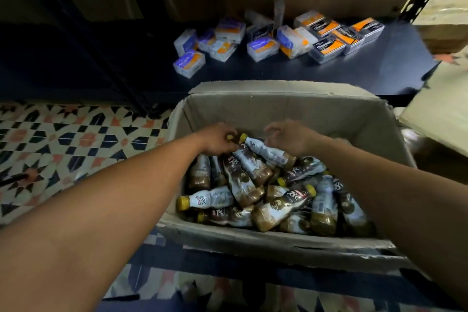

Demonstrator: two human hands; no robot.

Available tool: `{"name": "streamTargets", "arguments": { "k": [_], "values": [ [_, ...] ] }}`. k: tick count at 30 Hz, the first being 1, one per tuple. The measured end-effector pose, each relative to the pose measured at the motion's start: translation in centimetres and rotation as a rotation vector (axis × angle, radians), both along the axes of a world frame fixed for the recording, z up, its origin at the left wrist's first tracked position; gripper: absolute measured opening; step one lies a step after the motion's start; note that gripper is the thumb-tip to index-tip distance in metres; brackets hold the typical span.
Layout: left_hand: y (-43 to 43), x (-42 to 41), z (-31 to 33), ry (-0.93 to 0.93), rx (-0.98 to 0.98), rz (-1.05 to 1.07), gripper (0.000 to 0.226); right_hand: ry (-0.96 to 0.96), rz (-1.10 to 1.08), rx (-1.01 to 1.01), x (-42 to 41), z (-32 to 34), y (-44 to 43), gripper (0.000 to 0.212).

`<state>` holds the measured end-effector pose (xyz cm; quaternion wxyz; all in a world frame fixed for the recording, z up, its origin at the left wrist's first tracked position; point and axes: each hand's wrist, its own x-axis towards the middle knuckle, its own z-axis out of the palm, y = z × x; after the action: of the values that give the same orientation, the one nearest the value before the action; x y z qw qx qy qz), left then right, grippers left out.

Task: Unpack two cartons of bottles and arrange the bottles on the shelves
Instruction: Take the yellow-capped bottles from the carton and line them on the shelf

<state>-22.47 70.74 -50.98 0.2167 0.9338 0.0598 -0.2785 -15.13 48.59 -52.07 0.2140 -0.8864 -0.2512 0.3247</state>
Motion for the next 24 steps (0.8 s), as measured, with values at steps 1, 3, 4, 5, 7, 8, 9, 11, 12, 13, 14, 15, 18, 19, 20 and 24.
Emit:
{"name": "streamTargets", "arguments": {
  "k": [1, 3, 4, 5, 7, 8, 9, 11, 12, 13, 14, 15, 18, 19, 20, 24],
  "values": [
    [0.1, 0.1, -0.6, -0.011, -0.024, 0.016, 0.044, -0.014, 0.004, -0.010, 0.1, -0.9, 0.4, 0.046],
    [0.2, 0.3, -1.8, -0.040, -0.059, 0.061, 0.037, -0.013, -0.005, -0.019, 0.3, -2.5, 1.5, 0.055],
    [0.3, 0.5, -2.3, -0.054, -0.066, 0.087, 0.036, -0.007, -0.014, -0.018, 0.4, -3.2, 2.1, 0.059],
    [0.4, 0.6, -2.7, -0.069, -0.061, 0.111, 0.034, 0.001, -0.020, -0.017, 0.5, -3.8, 2.8, 0.062],
    [0.5, 0.9, -3.5, -0.089, -0.047, 0.157, 0.029, 0.014, -0.024, -0.016, 0.6, -4.9, 3.9, 0.068],
    [0.5, 1.0, -3.9, -0.088, -0.045, 0.182, 0.027, 0.016, -0.023, -0.016, 0.6, -5.3, 4.4, 0.069],
    [0.5, 1.1, -4.3, -0.086, -0.043, 0.201, 0.028, 0.017, -0.021, -0.015, 0.6, -5.7, 4.8, 0.070],
    [0.3, 1.2, -4.9, -0.095, -0.036, 0.215, 0.029, 0.017, -0.018, -0.008, 0.6, -6.4, 5.3, 0.067],
    [0.1, 1.3, -5.1, -0.103, -0.032, 0.221, 0.029, 0.017, -0.022, 0.000, 0.7, -6.6, 5.4, 0.064],
    [0.0, 1.4, -5.3, -0.110, -0.032, 0.230, 0.029, 0.017, -0.030, 0.011, 0.8, -6.7, 5.4, 0.061],
    [-0.1, 1.4, -5.5, -0.115, -0.037, 0.240, 0.028, 0.019, -0.039, 0.023, 0.9, -6.8, 5.4, 0.059],
    [-0.1, 1.4, -5.6, -0.114, -0.045, 0.254, 0.026, 0.021, -0.041, 0.035, 1.0, -6.6, 5.3, 0.059],
    [0.0, 1.4, -5.6, -0.127, -0.099, 0.312, 0.028, 0.044, -0.047, 0.073, 1.1, -5.6, 4.8, 0.064],
    [-0.1, 1.4, -5.4, -0.136, -0.122, 0.326, 0.029, 0.057, -0.047, 0.087, 1.2, -5.2, 4.5, 0.067],
    [-0.2, 1.5, -5.2, -0.140, -0.140, 0.333, 0.030, 0.069, -0.048, 0.101, 1.2, -4.9, 4.2, 0.069],
    [-0.6, 1.8, -4.6, -0.099, -0.138, 0.341, 0.029, 0.083, -0.074, 0.180, 1.2, -4.0, 2.9, 0.062]
  ]
}}
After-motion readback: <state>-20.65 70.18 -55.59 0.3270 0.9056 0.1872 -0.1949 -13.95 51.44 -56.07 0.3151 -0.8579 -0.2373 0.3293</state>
